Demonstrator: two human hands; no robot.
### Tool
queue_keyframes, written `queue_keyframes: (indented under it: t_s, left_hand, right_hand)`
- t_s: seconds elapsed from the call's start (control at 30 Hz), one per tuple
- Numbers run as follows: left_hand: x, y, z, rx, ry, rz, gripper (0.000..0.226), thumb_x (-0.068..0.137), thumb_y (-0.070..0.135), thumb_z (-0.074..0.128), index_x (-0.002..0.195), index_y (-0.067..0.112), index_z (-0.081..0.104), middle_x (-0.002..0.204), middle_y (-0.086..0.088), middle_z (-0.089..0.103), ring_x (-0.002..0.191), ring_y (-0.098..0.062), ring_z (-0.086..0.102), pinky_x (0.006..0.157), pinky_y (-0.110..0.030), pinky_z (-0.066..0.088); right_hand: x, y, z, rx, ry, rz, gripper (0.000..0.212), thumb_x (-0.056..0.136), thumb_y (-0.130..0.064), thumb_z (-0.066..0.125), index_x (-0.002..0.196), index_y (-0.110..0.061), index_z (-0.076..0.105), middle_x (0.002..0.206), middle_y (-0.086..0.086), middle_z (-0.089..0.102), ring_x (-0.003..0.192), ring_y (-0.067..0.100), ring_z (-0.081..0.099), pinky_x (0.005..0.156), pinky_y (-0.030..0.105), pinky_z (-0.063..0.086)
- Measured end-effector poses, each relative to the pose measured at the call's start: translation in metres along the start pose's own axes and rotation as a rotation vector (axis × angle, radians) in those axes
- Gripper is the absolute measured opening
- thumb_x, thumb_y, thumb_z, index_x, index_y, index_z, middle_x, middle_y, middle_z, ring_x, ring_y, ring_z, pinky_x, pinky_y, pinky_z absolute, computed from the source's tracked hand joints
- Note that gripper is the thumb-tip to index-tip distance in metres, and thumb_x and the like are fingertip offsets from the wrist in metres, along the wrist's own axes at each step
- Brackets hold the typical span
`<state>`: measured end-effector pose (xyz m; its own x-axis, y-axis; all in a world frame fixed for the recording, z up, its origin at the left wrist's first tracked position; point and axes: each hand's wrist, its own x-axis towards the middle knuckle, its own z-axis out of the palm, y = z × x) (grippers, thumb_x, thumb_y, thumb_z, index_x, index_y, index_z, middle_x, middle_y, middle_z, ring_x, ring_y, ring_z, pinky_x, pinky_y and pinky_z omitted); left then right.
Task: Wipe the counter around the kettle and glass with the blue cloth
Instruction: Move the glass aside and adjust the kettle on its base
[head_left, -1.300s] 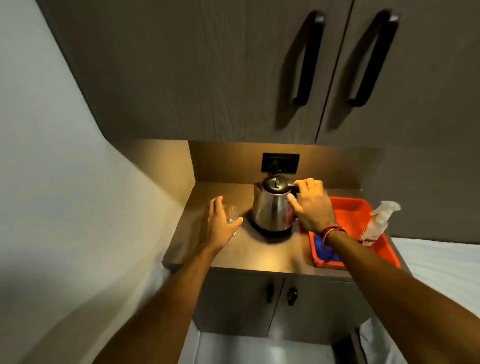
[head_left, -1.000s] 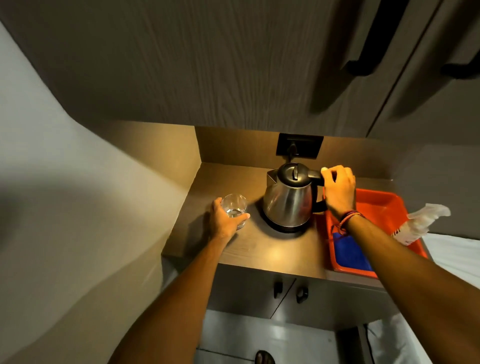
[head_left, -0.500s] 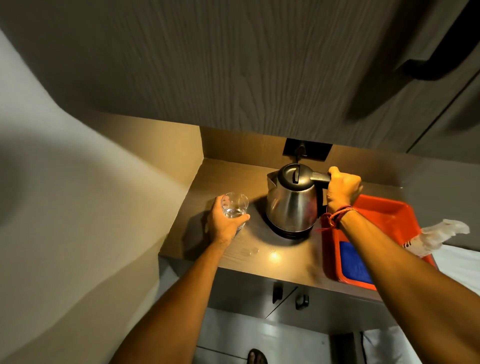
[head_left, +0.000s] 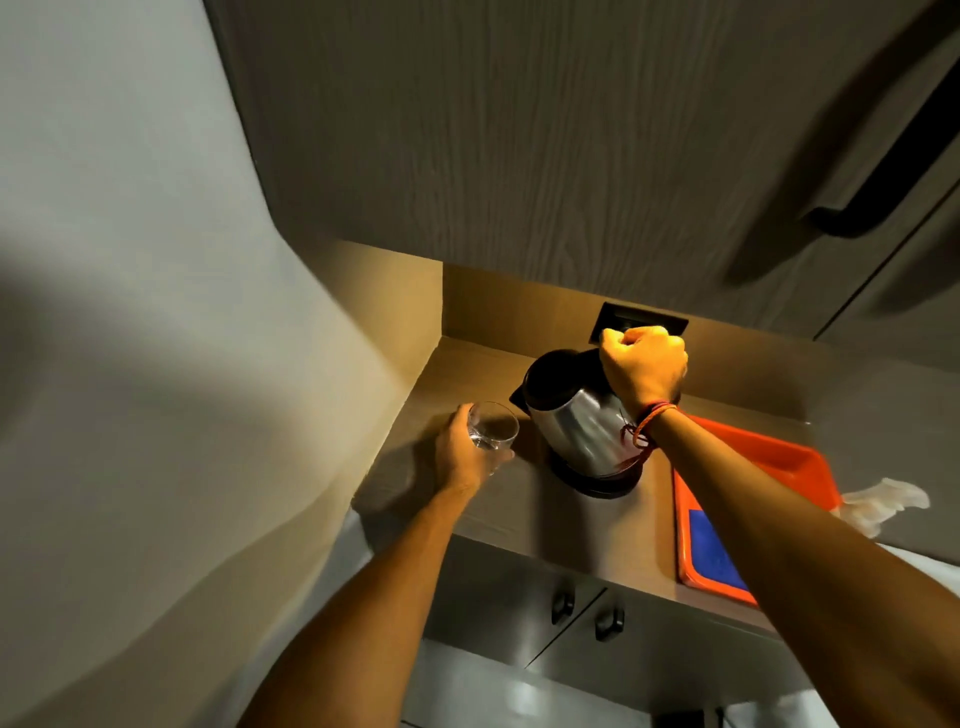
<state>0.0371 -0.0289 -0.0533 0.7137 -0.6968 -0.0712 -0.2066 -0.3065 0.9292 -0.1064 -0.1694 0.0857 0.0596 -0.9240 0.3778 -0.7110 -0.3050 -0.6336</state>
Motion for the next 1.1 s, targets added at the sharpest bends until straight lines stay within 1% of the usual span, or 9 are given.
queue_keyframes:
  t_s: [0.07,0.13,0.27,0.4,0.57,0.7,0.83,1.0,1.1]
  left_hand:
    - [-0.004,0.001,-0.004,0.005,0.011,0.04,0.066,0.055,0.021,0.095,0.113,0.016,0.063,0.112,-0.003,0.073,0.101,-0.022,0.069,0.075,-0.027,0.057]
    - [-0.009,0.002,-0.009,0.002,0.011,0.073,0.06,0.056,0.02,0.093,0.107,0.02,0.062,0.105,0.0,0.074,0.095,-0.02,0.07,0.07,-0.022,0.054]
    - [-0.011,0.004,-0.013,-0.029,-0.012,0.105,0.061,0.058,0.016,0.091,0.111,0.017,0.061,0.104,-0.003,0.074,0.094,-0.022,0.072,0.078,-0.042,0.061]
    - [-0.011,0.004,-0.014,-0.044,-0.03,0.103,0.061,0.058,0.014,0.091,0.111,0.016,0.059,0.103,-0.005,0.072,0.091,-0.024,0.072,0.076,-0.049,0.061]
    - [-0.011,0.003,-0.014,-0.045,-0.021,0.116,0.061,0.059,0.012,0.091,0.108,0.022,0.057,0.101,-0.003,0.071,0.088,-0.024,0.072,0.075,-0.045,0.062]
    - [-0.011,0.001,-0.014,-0.05,-0.038,0.111,0.057,0.061,0.009,0.089,0.109,0.015,0.058,0.107,-0.009,0.071,0.094,-0.027,0.071,0.078,-0.049,0.061]
    - [-0.012,-0.001,-0.012,-0.061,-0.042,0.095,0.055,0.059,0.006,0.088,0.104,0.014,0.058,0.106,-0.012,0.068,0.092,-0.03,0.07,0.076,-0.052,0.06]
    - [-0.013,0.001,-0.011,-0.068,-0.04,0.099,0.057,0.059,0.005,0.088,0.106,0.013,0.059,0.106,-0.01,0.07,0.094,-0.027,0.071,0.079,-0.047,0.061]
    - [-0.015,0.002,-0.01,-0.07,-0.038,0.098,0.056,0.059,0.006,0.089,0.105,0.018,0.059,0.106,-0.007,0.071,0.096,-0.025,0.071,0.08,-0.041,0.062]
  right_hand:
    - [-0.002,-0.012,-0.001,-0.053,-0.016,-0.101,0.038,0.076,-0.03,0.056,0.047,-0.006,0.053,0.043,0.007,0.044,0.047,0.027,0.048,0.049,0.028,0.037]
    - [-0.006,-0.021,-0.002,-0.104,-0.034,-0.197,0.038,0.08,-0.028,0.057,0.049,-0.006,0.058,0.045,0.006,0.048,0.044,0.023,0.047,0.046,0.024,0.035]
    - [-0.014,-0.031,-0.002,-0.221,-0.066,-0.306,0.04,0.084,-0.028,0.055,0.048,-0.01,0.054,0.047,0.002,0.047,0.045,0.021,0.047,0.048,0.022,0.029]
    - [-0.02,-0.037,-0.001,-0.281,-0.097,-0.389,0.039,0.086,-0.029,0.054,0.051,-0.014,0.054,0.05,0.001,0.048,0.047,0.019,0.046,0.052,0.024,0.031]
    - [-0.023,-0.039,0.004,-0.337,-0.128,-0.437,0.038,0.088,-0.033,0.054,0.055,-0.014,0.059,0.052,0.001,0.05,0.048,0.018,0.045,0.052,0.022,0.028]
    - [-0.023,-0.038,0.007,-0.37,-0.169,-0.476,0.036,0.089,-0.036,0.055,0.06,-0.014,0.061,0.055,0.003,0.055,0.051,0.019,0.05,0.056,0.025,0.035]
    - [-0.026,-0.039,0.009,-0.357,-0.168,-0.512,0.035,0.087,-0.033,0.056,0.058,-0.014,0.06,0.051,0.0,0.051,0.048,0.018,0.049,0.056,0.025,0.04]
    - [-0.026,-0.04,0.01,-0.375,-0.158,-0.557,0.036,0.086,-0.033,0.056,0.053,-0.019,0.051,0.048,-0.002,0.049,0.044,0.016,0.045,0.056,0.024,0.033]
    - [-0.027,-0.041,0.01,-0.386,-0.17,-0.57,0.037,0.087,-0.034,0.055,0.053,-0.02,0.05,0.049,-0.001,0.052,0.045,0.016,0.047,0.057,0.024,0.036]
